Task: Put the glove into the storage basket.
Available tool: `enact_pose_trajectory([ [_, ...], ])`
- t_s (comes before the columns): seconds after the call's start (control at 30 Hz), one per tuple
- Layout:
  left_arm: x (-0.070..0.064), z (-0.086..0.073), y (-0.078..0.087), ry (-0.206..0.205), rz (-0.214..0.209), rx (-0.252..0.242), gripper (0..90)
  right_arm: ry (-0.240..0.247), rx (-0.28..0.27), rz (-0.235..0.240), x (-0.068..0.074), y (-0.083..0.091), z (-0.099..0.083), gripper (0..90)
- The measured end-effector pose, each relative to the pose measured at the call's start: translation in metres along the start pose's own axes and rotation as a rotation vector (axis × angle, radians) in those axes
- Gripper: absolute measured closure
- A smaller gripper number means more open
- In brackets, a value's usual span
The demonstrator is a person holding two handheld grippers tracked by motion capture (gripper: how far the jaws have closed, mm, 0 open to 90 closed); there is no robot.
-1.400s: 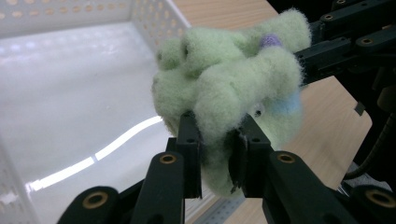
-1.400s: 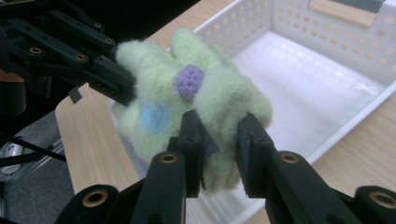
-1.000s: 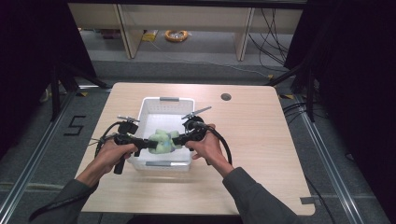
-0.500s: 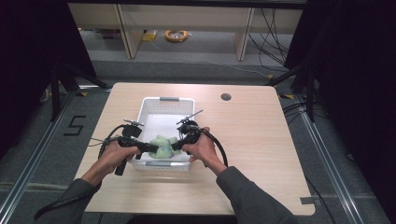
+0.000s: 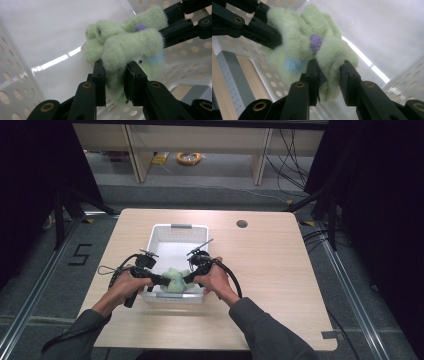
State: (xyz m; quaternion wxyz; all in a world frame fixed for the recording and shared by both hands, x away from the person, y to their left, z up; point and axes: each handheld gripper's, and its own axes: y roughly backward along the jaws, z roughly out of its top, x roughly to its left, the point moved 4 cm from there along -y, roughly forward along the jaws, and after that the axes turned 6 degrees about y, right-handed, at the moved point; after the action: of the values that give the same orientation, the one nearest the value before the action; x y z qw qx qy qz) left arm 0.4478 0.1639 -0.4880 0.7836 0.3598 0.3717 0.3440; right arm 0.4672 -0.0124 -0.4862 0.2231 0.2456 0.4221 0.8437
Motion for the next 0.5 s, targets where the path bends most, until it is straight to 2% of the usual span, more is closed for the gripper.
enact_pose_trajectory([
  [0.07, 0.000, 0.000, -0.001, -0.001, 0.008, -0.001, 69.2, 0.006, 0.011, -0.009, 0.001, -0.001, 0.001, 70.1],
  [0.13, 0.001, 0.000, -0.002, -0.007, 0.013, 0.000, 67.9, 0.041, 0.016, -0.024, 0.000, -0.002, 0.002, 67.8],
  [0.23, 0.002, 0.001, -0.002, -0.011, 0.026, -0.006, 64.7, 0.043, 0.032, -0.037, 0.001, -0.003, 0.003, 63.1],
  [0.3, 0.000, 0.003, -0.001, 0.013, 0.036, -0.035, 58.9, 0.044, 0.038, -0.031, 0.002, -0.003, 0.004, 61.3],
  [0.33, 0.000, 0.005, 0.000, 0.010, 0.054, -0.051, 56.3, 0.042, 0.039, -0.031, 0.002, -0.002, 0.004, 59.5],
  [0.37, 0.000, 0.006, 0.002, -0.008, 0.069, -0.047, 55.7, 0.050, 0.039, -0.041, 0.002, -0.002, 0.005, 55.3],
  [0.43, -0.001, 0.009, 0.005, 0.011, 0.070, -0.079, 53.5, 0.051, 0.043, -0.050, 0.002, -0.002, 0.005, 52.5],
  [0.5, -0.002, 0.011, 0.008, 0.013, 0.067, -0.092, 51.7, 0.060, 0.024, -0.067, 0.001, 0.002, 0.007, 49.7],
])
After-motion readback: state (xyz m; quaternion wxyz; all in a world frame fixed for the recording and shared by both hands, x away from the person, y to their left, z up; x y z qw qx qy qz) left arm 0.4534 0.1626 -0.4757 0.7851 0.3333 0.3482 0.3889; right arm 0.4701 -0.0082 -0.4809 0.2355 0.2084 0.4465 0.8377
